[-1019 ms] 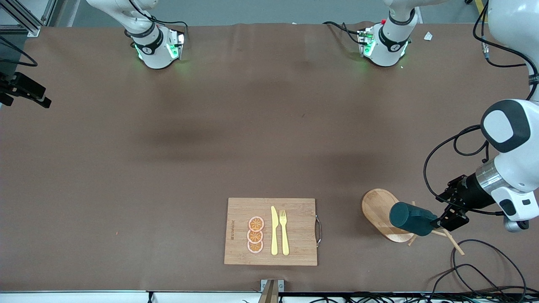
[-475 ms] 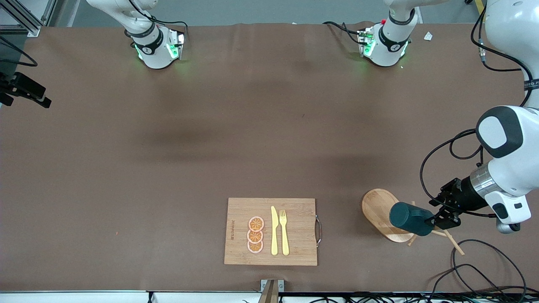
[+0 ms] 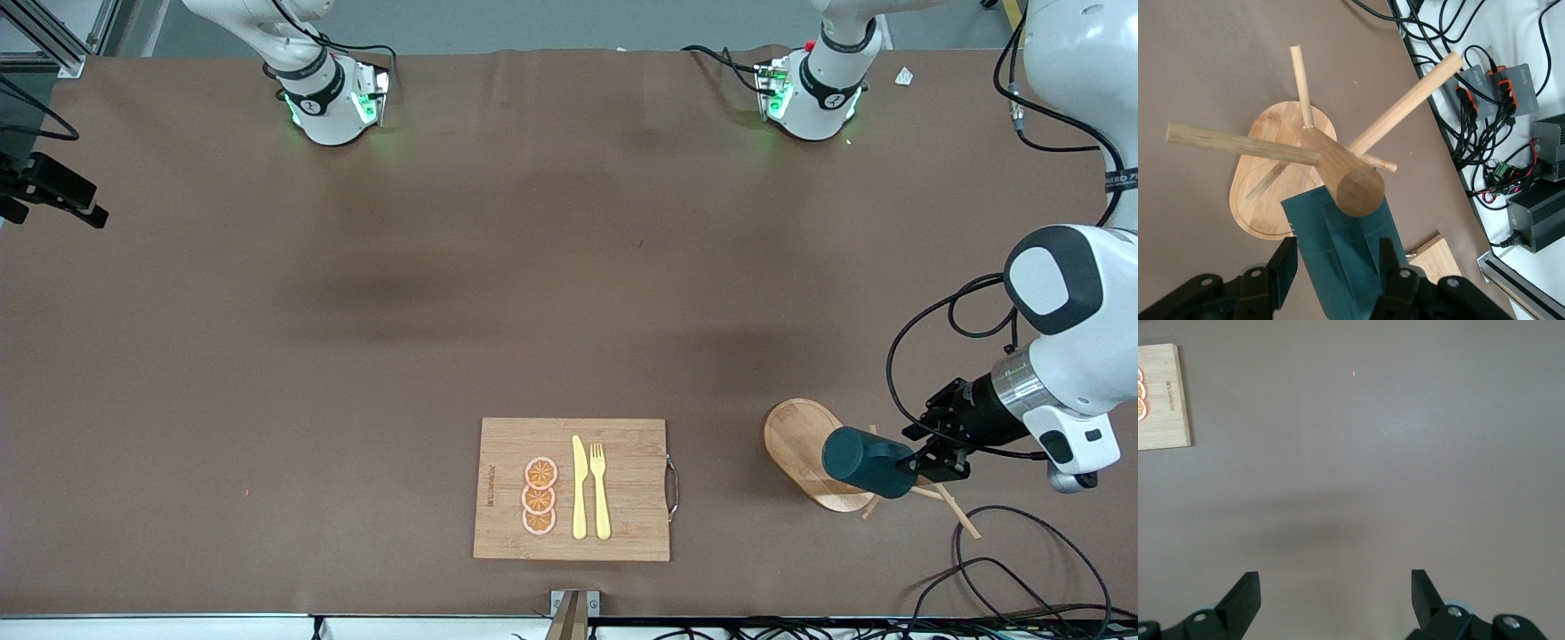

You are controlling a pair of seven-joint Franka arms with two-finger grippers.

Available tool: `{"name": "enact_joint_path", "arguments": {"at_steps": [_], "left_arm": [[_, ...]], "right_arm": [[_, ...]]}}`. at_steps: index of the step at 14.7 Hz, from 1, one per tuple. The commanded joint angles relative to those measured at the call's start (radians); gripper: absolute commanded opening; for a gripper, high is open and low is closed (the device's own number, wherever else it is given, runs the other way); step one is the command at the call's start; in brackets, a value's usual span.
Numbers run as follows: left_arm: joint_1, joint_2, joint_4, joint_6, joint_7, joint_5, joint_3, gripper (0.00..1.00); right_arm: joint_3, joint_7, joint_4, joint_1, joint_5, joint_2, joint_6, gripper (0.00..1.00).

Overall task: Transfer cup from left to right arm and place
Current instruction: 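Close the left gripper on the teal mug body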

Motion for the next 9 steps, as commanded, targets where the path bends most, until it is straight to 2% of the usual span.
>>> {"name": "enact_joint_path", "arguments": {"at_steps": [1, 4, 9], "left_arm": [[-0.006, 0.010, 0.020, -0.004, -0.025, -0.014, 0.003, 0.54], [-0.006, 0.010, 0.020, -0.004, -0.022, -0.014, 0.003, 0.45], [-0.006, 0.010, 0.020, -0.004, -0.020, -0.014, 0.001, 0.36]], "right_arm": [[0.006, 0.004, 0.003, -0.008, -0.001, -0.002, -0.006, 1.00], [0.006, 0.004, 0.003, -0.007, -0.001, -0.002, -0.005, 1.00], [0.006, 0.004, 0.003, -0.008, -0.001, -0.002, -0.006, 1.00]]}}
